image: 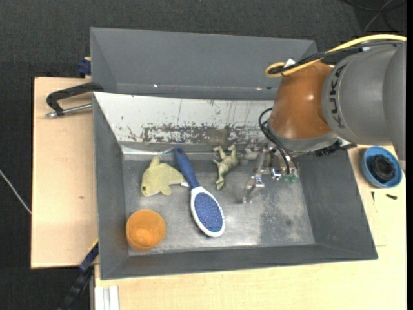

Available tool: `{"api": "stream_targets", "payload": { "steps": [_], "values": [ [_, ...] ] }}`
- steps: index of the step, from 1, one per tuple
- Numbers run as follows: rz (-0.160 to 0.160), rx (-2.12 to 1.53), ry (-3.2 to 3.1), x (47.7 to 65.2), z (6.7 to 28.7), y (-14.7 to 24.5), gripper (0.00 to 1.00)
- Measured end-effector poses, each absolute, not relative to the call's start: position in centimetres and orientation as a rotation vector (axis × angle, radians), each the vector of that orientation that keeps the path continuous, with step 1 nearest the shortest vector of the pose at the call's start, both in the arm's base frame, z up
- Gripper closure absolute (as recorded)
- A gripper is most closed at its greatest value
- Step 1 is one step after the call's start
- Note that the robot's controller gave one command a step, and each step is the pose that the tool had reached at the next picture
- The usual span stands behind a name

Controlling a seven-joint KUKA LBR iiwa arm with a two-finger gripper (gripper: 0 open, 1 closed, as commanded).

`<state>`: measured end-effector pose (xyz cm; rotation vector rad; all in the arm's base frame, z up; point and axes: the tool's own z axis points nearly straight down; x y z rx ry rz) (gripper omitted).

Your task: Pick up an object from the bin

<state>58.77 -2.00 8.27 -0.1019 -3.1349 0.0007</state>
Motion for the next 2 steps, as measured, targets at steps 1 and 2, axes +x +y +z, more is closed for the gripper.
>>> {"api": "stream_targets", "payload": {
  "steps": [1, 2],
  "values": [
    [-0.005, 0.067, -3.150, 60.0, 10.8, 3.1, 0.00],
    [0.000, 0.087, -3.143, 56.7, 14.8, 1.2, 0.00]
  ]
}}
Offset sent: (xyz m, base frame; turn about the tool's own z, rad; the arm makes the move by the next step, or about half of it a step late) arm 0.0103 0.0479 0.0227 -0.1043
